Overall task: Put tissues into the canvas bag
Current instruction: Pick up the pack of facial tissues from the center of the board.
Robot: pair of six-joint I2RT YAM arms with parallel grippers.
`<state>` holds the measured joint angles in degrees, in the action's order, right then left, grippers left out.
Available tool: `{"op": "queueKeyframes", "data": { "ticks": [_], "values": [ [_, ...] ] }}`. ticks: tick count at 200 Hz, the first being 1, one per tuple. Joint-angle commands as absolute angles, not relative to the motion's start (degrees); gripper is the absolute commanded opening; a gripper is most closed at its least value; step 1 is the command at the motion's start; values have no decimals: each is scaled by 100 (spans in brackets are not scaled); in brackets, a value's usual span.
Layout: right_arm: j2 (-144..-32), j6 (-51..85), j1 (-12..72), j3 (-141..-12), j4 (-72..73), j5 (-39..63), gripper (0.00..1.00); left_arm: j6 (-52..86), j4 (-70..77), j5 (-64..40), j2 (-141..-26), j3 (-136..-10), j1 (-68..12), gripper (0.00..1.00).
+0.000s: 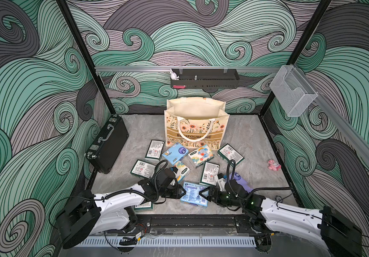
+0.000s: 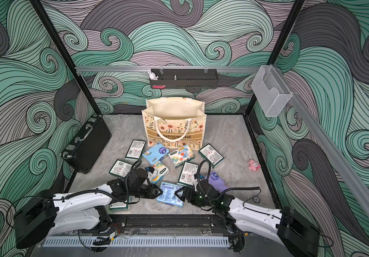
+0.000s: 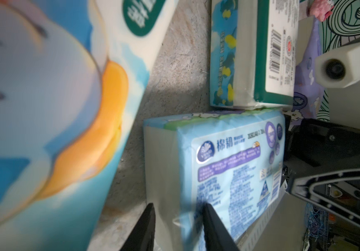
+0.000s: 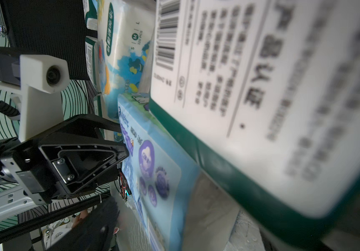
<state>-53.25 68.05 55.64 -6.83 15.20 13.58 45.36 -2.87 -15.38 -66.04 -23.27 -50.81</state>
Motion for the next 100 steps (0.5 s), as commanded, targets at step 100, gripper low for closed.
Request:
{"op": "queueKeyframes", "data": {
  "ticks": [100],
  "values": [
    [-6602,6861,5554,-926,2550,1651,78,4447,-701,-1012,-6211,-1927,-5045,27]
  ]
}}
